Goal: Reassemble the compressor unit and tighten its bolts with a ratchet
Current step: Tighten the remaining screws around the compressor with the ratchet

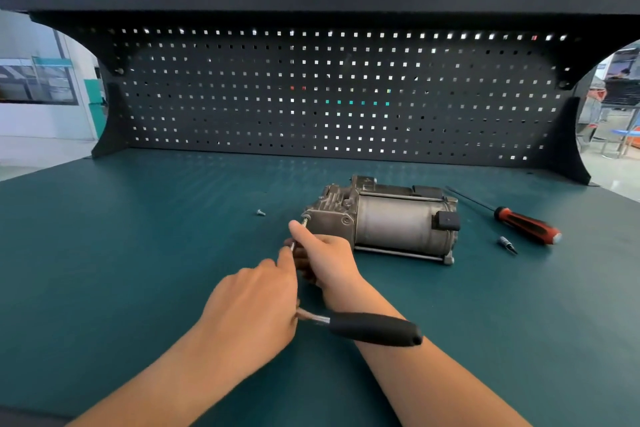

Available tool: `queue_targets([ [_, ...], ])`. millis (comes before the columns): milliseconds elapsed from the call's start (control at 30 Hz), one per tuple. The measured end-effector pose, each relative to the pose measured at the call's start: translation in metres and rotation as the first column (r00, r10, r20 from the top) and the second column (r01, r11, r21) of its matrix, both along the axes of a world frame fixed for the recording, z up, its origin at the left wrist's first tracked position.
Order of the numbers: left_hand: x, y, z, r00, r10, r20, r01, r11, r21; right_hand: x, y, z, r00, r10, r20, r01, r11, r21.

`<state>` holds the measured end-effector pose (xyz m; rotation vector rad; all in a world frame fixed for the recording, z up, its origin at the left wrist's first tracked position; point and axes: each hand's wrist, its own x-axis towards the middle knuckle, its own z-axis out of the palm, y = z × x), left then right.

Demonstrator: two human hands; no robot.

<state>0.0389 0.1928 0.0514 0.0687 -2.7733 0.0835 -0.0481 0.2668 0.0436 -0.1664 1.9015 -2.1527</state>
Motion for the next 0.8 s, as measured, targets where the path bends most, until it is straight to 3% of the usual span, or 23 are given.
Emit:
queue_targets([
  [67,-0.003,-0.009,0.001,0.996,-0.060,-0.064,0.074,0.965,0.253,-0.003,-0.002,0.002,1.000,-0.018,0.013,0.018,0.999,-0.032],
  [100,-0.001,-0.011,0.000,0.992,-0.083,-0.097,0.121,0.852,0.509,-0.003,-0.003,0.002,0.999,-0.025,0.031,0.027,0.998,-0.063],
  [133,0.002,-0.012,0.000,0.990,-0.103,-0.095,0.138,0.606,0.784,-0.004,-0.004,0.002,0.998,-0.028,0.052,0.033,0.994,-0.105],
  [167,0.006,-0.010,0.001,0.989,-0.131,-0.073,0.101,0.224,0.969,-0.004,-0.004,0.001,0.997,-0.022,0.067,0.032,0.990,-0.139],
  [200,0.009,-0.008,0.000,0.987,-0.154,-0.047,0.012,-0.223,0.975,-0.004,-0.005,0.000,0.997,-0.014,0.072,0.025,0.988,-0.154],
  [233,0.010,-0.007,-0.001,0.987,-0.156,-0.044,-0.061,-0.610,0.790,-0.003,-0.006,-0.001,0.997,-0.008,0.070,0.019,0.988,-0.155],
  [267,0.009,-0.007,-0.003,0.990,-0.129,-0.063,-0.074,-0.833,0.548,-0.002,-0.006,-0.002,0.998,-0.003,0.069,0.014,0.987,-0.160],
  [300,0.008,-0.009,-0.005,0.994,-0.082,-0.069,-0.050,-0.923,0.382,-0.002,-0.008,-0.004,0.998,-0.001,0.070,0.013,0.986,-0.164],
  [333,0.007,-0.010,-0.004,0.997,-0.048,-0.063,-0.025,-0.946,0.322,-0.001,-0.009,-0.004,0.997,0.004,0.072,0.008,0.986,-0.164],
  [400,0.004,-0.007,-0.005,0.999,-0.025,-0.036,-0.007,-0.899,0.439,-0.002,-0.009,-0.006,0.997,0.019,0.070,-0.008,0.988,-0.153],
  [467,0.003,-0.002,-0.003,0.999,-0.036,-0.019,-0.014,-0.741,0.671,-0.006,-0.008,-0.007,0.998,0.034,0.057,-0.026,0.991,-0.131],
  [500,0.002,-0.003,-0.003,0.999,-0.031,-0.028,0.006,-0.553,0.833,-0.007,-0.008,-0.007,0.998,0.035,0.054,-0.028,0.993,-0.118],
  [533,0.001,-0.004,-0.004,0.999,-0.035,-0.035,0.025,-0.251,0.968,-0.007,-0.008,-0.008,0.998,0.027,0.054,-0.021,0.994,-0.108],
  [567,0.001,-0.007,-0.006,0.997,-0.054,-0.047,0.053,0.107,0.993,-0.007,-0.008,-0.007,0.998,0.012,0.057,-0.006,0.995,-0.104],
  [600,0.001,-0.010,-0.005,0.996,-0.066,-0.063,0.085,0.413,0.907,-0.007,-0.008,-0.007,0.998,-0.005,0.061,0.012,0.993,-0.114],
  [633,0.001,-0.011,-0.003,0.996,-0.081,-0.024,0.072,0.661,0.747,-0.007,-0.008,-0.008,0.998,-0.014,0.062,0.022,0.992,-0.124],
  [667,-0.002,-0.012,-0.004,0.998,-0.057,-0.008,0.052,0.832,0.552,-0.008,-0.007,-0.008,0.999,-0.016,0.052,0.022,0.992,-0.126],
  [700,-0.002,-0.011,-0.005,1.000,-0.019,-0.020,0.024,0.955,0.294,-0.007,-0.006,-0.009,0.999,-0.010,0.033,0.013,0.993,-0.118],
  [733,-0.003,-0.009,-0.003,0.999,-0.032,-0.026,0.034,0.997,0.062,-0.007,-0.004,-0.009,1.000,0.001,0.012,0.000,0.994,-0.109],
  [800,-0.004,-0.010,-0.003,0.993,-0.079,0.091,0.088,0.991,-0.100,-0.006,-0.002,-0.008,1.000,0.025,-0.009,-0.026,0.996,-0.085],
])
